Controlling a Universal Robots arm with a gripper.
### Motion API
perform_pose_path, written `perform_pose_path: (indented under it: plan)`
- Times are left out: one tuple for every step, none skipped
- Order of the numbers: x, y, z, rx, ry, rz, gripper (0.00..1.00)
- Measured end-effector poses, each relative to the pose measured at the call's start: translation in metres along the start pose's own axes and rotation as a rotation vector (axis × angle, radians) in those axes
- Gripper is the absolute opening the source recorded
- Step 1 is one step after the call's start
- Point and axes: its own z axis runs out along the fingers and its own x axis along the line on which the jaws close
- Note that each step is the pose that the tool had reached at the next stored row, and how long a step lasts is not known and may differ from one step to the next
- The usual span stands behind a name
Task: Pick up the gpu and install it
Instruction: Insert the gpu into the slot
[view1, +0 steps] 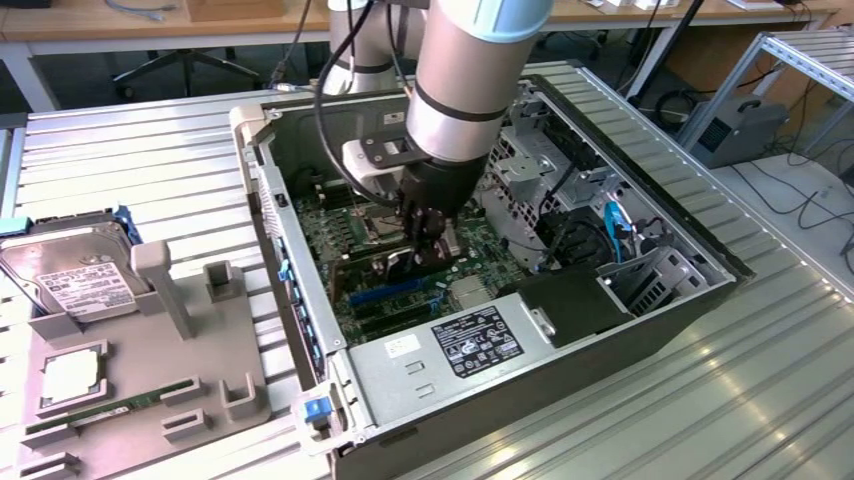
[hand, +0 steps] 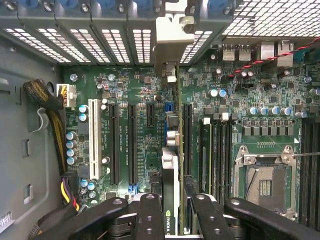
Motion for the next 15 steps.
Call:
perform_pose_path:
  plan:
    - [0.0, 0.0009, 0.0, 0.0001, 0.0, 0.0, 0.27]
    - [0.0, 0.0021, 0.0001, 0.0002, -0.0001, 0.0, 0.27]
    - [0.0, 0.0037, 0.0001, 0.0005, 0.0001, 0.0, 0.27]
    - [0.0, 0.0048, 0.0001, 0.0008, 0.0, 0.0, 0.27]
    - [0.0, 0.0056, 0.0002, 0.0009, -0.0001, 0.0, 0.27]
    - [0.0, 0.0066, 0.0002, 0.001, 0.0, 0.0, 0.27]
    - [0.0, 0.0083, 0.0003, 0.0022, -0.0001, 0.0, 0.27]
    - [0.0, 0.0096, 0.0003, 0.0037, -0.0001, 0.0, 0.27]
    - [0.0, 0.0103, 0.0003, 0.0046, 0.0, 0.0, 0.27]
    - [0.0, 0.0114, 0.0004, 0.006, -0.0001, 0.0, 0.27]
    - [0.0, 0.0127, 0.0004, 0.0074, -0.0001, 0.0, 0.27]
    - [0.0, 0.0135, 0.0004, 0.0081, 0.0, 0.0, 0.27]
    - [0.0, 0.0151, 0.0005, 0.0095, -0.0001, 0.0, 0.27]
    - [0.0, 0.0158, 0.0005, 0.0099, -0.0001, 0.0, 0.27]
    - [0.0, 0.0161, 0.0005, 0.01, -0.0001, 0.0, 0.27]
